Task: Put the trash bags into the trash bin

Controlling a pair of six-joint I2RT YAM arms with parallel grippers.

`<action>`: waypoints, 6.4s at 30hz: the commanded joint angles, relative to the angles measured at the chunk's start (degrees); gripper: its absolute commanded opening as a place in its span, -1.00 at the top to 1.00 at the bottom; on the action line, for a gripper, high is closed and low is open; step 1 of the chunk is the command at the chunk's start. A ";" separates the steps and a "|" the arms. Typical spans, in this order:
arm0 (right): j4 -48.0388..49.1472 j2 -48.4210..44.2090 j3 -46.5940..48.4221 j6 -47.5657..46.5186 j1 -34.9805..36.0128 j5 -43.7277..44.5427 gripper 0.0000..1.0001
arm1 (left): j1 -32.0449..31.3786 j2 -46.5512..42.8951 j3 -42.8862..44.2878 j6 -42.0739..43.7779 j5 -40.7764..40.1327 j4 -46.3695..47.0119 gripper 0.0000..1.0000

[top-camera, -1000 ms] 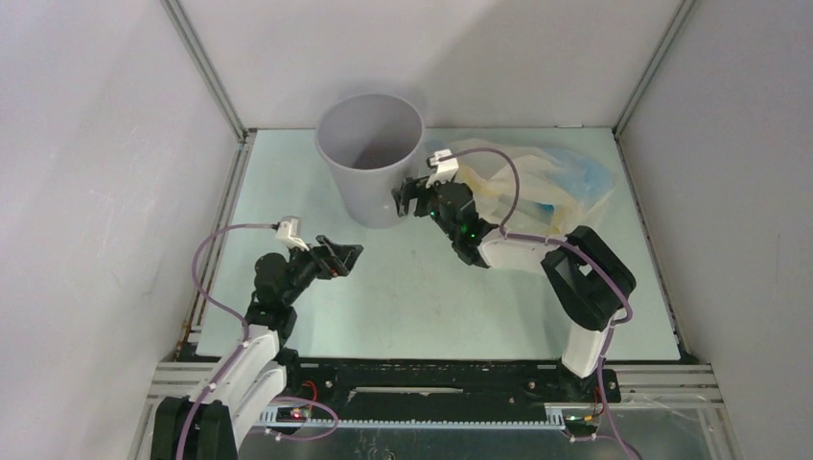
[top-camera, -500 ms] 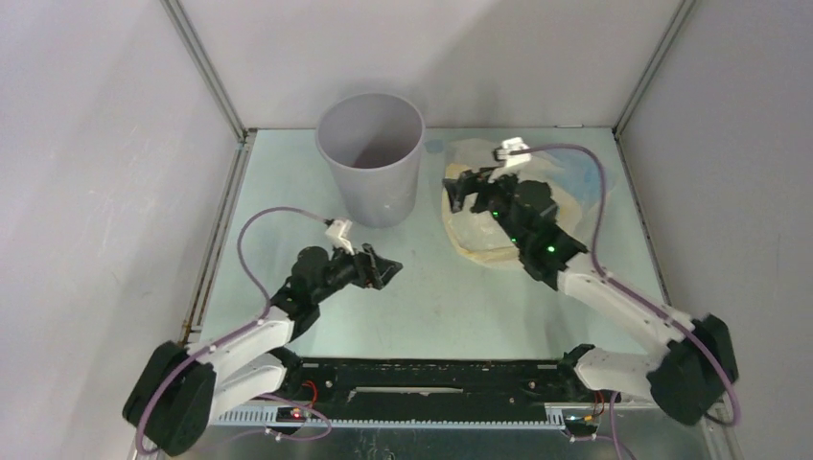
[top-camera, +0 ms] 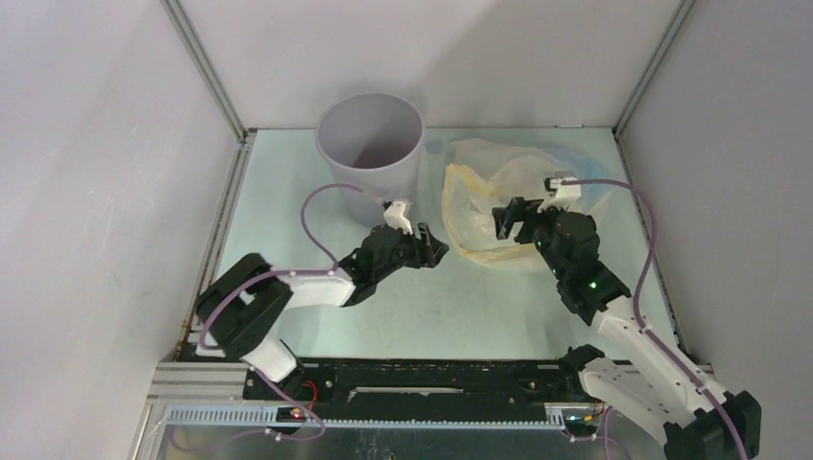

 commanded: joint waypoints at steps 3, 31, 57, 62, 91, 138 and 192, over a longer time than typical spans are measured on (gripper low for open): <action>-0.26 -7.48 -3.37 1.74 -0.33 2.46 -0.66 | -1.01 8.75 6.42 -6.21 -8.16 9.49 -0.36; -4.42 -8.41 -9.87 4.25 4.02 3.77 0.88 | 0.45 11.69 13.60 -5.00 -7.89 5.77 1.00; 2.27 16.60 -3.53 -1.88 11.60 15.79 0.98 | -13.87 -29.90 -10.23 -7.66 -12.60 -6.71 1.00; 1.04 17.54 -3.37 -0.08 11.24 18.43 1.00 | -13.98 -30.51 -8.40 -4.31 -19.29 -13.74 0.20; 8.31 -1.14 -15.73 -5.59 11.68 12.65 0.82 | 0.58 11.94 15.77 -1.19 -10.37 -0.74 0.98; -27.21 53.62 26.99 -14.82 15.51 30.15 1.00 | 0.52 -41.49 -3.54 -0.23 0.83 -25.65 1.00; 4.33 48.09 12.16 -32.88 25.32 30.24 1.00 | 0.53 -42.90 2.29 1.07 4.28 -31.14 1.00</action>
